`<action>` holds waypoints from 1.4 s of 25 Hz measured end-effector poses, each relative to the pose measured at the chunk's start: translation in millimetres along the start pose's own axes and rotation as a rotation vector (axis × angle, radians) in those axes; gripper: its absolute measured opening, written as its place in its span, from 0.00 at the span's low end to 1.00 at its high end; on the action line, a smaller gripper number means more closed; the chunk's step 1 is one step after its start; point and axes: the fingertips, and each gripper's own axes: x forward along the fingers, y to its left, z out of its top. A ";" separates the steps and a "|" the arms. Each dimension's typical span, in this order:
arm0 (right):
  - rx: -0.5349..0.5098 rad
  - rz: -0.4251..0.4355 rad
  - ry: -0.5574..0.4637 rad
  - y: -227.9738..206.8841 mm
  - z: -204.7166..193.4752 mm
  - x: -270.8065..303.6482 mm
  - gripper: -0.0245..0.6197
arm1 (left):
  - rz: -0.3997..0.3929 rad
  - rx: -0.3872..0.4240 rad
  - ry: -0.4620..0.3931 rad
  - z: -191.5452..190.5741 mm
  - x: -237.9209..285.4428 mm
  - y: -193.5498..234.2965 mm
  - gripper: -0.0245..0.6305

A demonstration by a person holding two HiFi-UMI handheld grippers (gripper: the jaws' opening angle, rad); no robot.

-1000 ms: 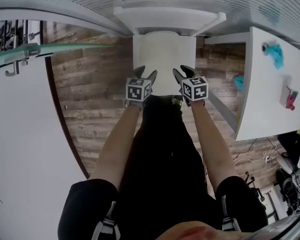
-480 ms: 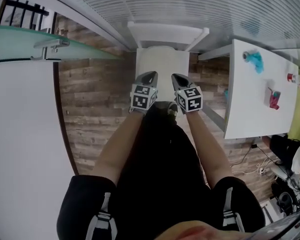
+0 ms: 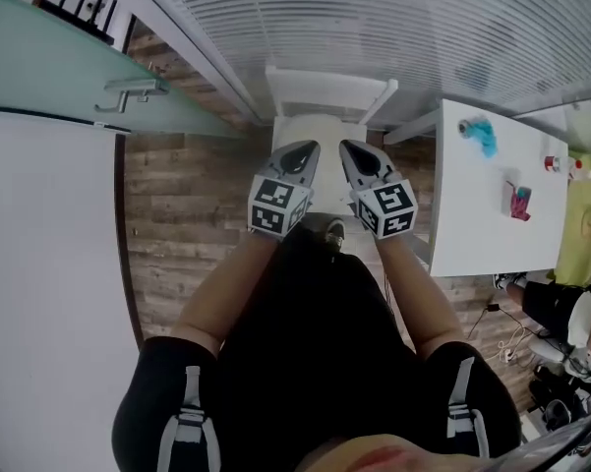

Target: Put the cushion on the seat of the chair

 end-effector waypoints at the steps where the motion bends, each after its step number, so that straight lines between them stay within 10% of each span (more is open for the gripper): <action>1: -0.014 0.003 -0.029 4.4 15.8 -6.8 0.06 | -0.014 0.011 -0.033 15.3 -7.6 -5.5 0.05; 14: -0.193 0.046 -0.333 59.4 151.4 -101.2 0.06 | -0.084 0.258 -0.341 154.4 -105.1 -67.9 0.05; 35: -0.271 0.014 -0.417 67.3 174.3 -123.4 0.06 | -0.095 0.365 -0.444 179.2 -124.3 -85.7 0.05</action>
